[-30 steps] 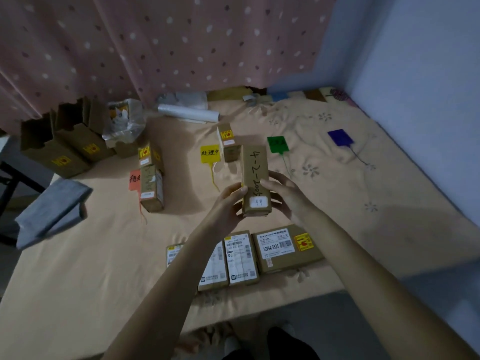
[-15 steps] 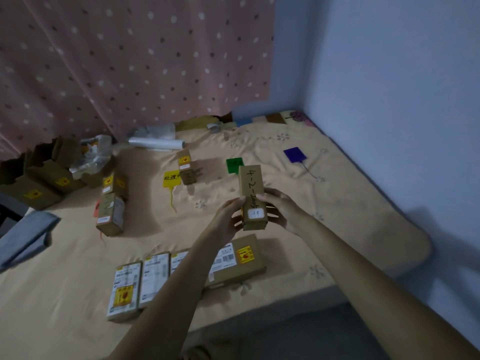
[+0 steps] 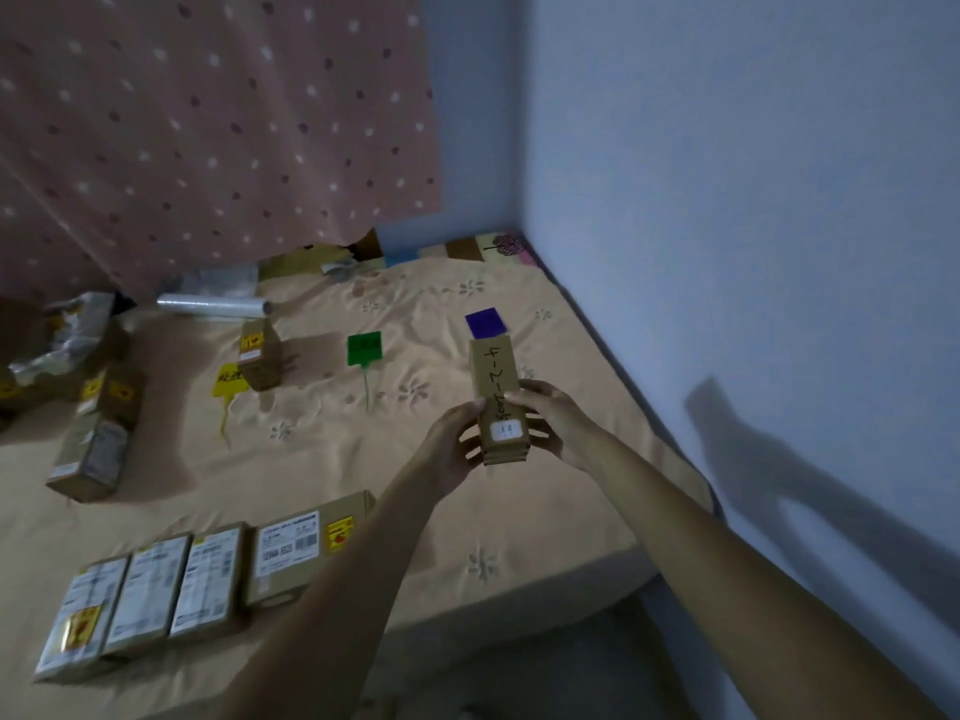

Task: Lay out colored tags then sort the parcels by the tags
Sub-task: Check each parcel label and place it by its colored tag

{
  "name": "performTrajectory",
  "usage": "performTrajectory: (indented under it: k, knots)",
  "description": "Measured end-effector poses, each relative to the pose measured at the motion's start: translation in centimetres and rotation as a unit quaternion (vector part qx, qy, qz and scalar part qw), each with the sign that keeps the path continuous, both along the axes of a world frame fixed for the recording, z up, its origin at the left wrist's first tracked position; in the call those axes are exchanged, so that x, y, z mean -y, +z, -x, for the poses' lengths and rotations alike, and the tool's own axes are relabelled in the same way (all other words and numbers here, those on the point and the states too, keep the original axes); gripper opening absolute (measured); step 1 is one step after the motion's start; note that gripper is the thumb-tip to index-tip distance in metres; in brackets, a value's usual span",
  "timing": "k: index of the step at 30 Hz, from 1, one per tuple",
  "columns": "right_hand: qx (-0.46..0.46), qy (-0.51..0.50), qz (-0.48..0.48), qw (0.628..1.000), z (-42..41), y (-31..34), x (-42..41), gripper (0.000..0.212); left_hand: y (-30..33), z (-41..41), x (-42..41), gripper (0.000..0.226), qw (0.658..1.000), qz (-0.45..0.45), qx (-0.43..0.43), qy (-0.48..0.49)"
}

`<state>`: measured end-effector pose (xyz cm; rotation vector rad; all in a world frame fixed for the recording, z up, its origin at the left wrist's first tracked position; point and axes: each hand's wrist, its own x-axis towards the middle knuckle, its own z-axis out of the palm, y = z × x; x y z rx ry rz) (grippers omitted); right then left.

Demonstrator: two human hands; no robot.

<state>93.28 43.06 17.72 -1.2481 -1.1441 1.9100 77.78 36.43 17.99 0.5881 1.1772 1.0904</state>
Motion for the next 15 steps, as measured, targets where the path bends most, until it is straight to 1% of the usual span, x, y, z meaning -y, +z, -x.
performTrajectory:
  k: [2, 5, 7, 10, 13, 15]
  knots:
    - [-0.002, 0.005, 0.006, 1.000, -0.6, -0.5, -1.6, 0.057, -0.5, -0.5, -1.7, 0.045, 1.000, 0.003, -0.006, 0.004]
    - [0.003, 0.018, 0.008, 1.000, -1.1, -1.0, -4.2, 0.051, -1.5, -0.8, -4.4, 0.050, 1.000, 0.004, -0.008, 0.001]
    - [0.011, 0.017, 0.012, 1.000, -1.4, -1.6, -6.2, 0.050, -2.1, -1.0, -6.5, 0.054, 1.000, 0.003, -0.008, -0.006]
    - [0.024, 0.000, 0.017, 1.000, -1.9, -2.2, -10.0, 0.050, -2.6, -1.5, -10.3, 0.053, 1.000, 0.007, 0.005, -0.008]
    - [0.044, -0.018, 0.027, 0.999, -2.3, -2.7, -13.9, 0.048, -3.1, -2.2, -14.0, 0.046, 0.999, 0.021, 0.022, -0.013]
    - [0.055, -0.025, 0.030, 0.998, -2.4, -3.2, -16.4, 0.045, -3.6, -2.5, -16.3, 0.048, 0.999, 0.017, 0.044, -0.004]
